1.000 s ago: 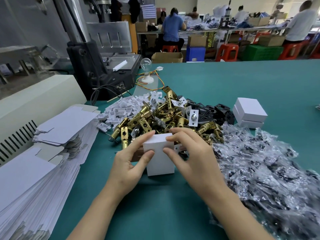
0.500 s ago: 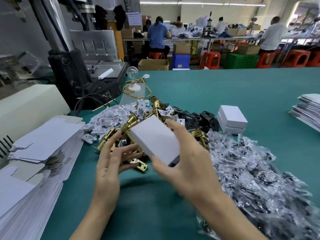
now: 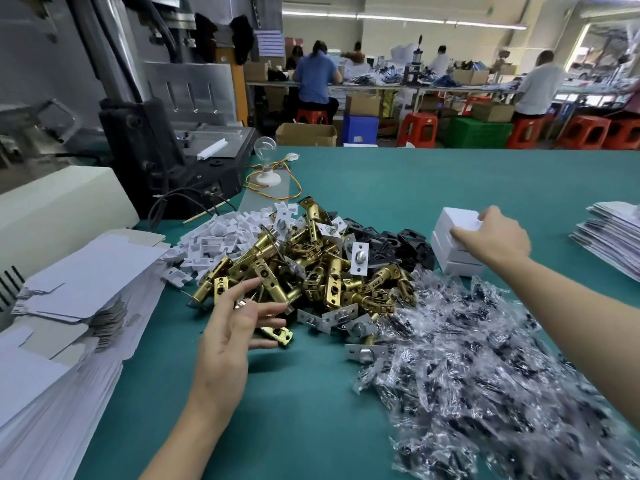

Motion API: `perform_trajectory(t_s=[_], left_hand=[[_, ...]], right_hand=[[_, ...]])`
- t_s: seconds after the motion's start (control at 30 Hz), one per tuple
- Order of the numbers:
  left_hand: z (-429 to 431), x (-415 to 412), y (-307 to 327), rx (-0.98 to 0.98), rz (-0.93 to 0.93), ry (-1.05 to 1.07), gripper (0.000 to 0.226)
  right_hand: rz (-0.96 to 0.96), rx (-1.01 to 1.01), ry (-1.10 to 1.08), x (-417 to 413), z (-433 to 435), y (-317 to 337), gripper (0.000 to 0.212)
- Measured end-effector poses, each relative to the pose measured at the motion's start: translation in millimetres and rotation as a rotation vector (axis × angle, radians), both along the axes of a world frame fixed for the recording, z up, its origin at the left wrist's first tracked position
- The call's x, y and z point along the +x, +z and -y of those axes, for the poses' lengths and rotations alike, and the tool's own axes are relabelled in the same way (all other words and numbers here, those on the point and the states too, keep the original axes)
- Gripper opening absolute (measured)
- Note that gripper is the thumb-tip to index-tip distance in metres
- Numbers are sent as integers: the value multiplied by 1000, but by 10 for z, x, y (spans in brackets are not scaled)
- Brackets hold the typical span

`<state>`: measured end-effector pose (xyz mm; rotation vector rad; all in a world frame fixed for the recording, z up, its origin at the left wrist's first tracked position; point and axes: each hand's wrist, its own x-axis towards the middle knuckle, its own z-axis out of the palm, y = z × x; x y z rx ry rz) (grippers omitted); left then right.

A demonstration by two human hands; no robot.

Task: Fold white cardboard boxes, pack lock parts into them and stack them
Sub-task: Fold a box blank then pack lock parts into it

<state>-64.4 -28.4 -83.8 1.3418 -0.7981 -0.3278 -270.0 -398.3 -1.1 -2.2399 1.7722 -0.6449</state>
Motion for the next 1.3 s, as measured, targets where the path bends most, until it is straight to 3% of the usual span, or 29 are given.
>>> perform_trajectory(t_s=[0.17,0.57,0.73,1.0,1.17,1.3], left_hand=[[-2,-1,-3,20,-2,-24,50],[-25,-4,-28,55,3,-44,47],[-90,-27,-30,69,31,-12,47],[-128,-53,25,34,25,67,30],[-117,-36,32,40,108,156,21],[-99,28,174,63,257,422,13]], right_hand=[[-55,-5,-15,97,11,-128,66],[-9,73,38,93,10,-185,76],[-156,-34,43,147,-138,-68,84],[130,-387,548,779,-1250,385,45],[292,-415,797,949,-2168,328,30],[439,-337,891,953,-2749,-23,28]])
